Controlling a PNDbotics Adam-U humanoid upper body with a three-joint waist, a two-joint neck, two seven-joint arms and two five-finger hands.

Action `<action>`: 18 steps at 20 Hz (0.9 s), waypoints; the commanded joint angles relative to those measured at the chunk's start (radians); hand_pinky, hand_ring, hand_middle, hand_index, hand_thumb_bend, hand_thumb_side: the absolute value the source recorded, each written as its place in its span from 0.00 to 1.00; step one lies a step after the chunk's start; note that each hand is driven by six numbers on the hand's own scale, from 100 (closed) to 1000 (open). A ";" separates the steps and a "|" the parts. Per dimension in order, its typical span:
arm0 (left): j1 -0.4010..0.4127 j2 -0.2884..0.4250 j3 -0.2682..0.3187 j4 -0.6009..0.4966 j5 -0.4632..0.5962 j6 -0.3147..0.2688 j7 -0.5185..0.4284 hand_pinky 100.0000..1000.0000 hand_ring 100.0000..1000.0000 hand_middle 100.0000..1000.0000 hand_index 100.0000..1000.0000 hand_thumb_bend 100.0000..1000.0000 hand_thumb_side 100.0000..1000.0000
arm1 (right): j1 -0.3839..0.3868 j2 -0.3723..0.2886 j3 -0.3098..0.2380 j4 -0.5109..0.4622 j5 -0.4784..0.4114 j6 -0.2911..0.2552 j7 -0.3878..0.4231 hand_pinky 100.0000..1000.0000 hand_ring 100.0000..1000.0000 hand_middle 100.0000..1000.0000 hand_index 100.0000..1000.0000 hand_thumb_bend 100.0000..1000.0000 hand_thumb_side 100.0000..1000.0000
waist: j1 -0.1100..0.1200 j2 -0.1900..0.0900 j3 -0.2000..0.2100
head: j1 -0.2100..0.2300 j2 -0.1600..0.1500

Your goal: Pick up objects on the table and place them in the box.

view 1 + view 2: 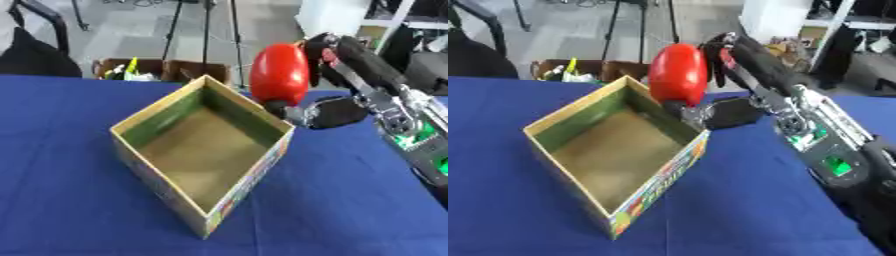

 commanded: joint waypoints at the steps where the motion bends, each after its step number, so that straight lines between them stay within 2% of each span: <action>1: -0.005 0.005 -0.003 -0.021 0.009 -0.005 -0.002 0.36 0.45 0.50 0.72 0.00 0.93 | -0.027 -0.014 0.000 0.026 0.035 -0.008 -0.005 0.00 0.27 0.32 0.34 0.04 0.73 | 0.006 -0.019 0.005 | -0.010 -0.015; 8: -0.007 0.001 -0.004 -0.021 0.015 -0.003 -0.005 0.36 0.45 0.50 0.72 0.00 0.93 | -0.045 0.002 0.018 0.078 0.082 -0.023 -0.012 0.00 0.27 0.32 0.34 0.04 0.73 | 0.006 -0.017 0.020 | -0.027 -0.005; 18: -0.004 -0.009 -0.010 -0.021 0.020 -0.018 -0.016 0.36 0.45 0.50 0.72 0.00 0.93 | -0.048 -0.012 0.024 0.171 0.148 -0.024 -0.017 0.00 0.29 0.32 0.35 0.00 0.73 | 0.005 -0.004 0.072 | -0.109 -0.011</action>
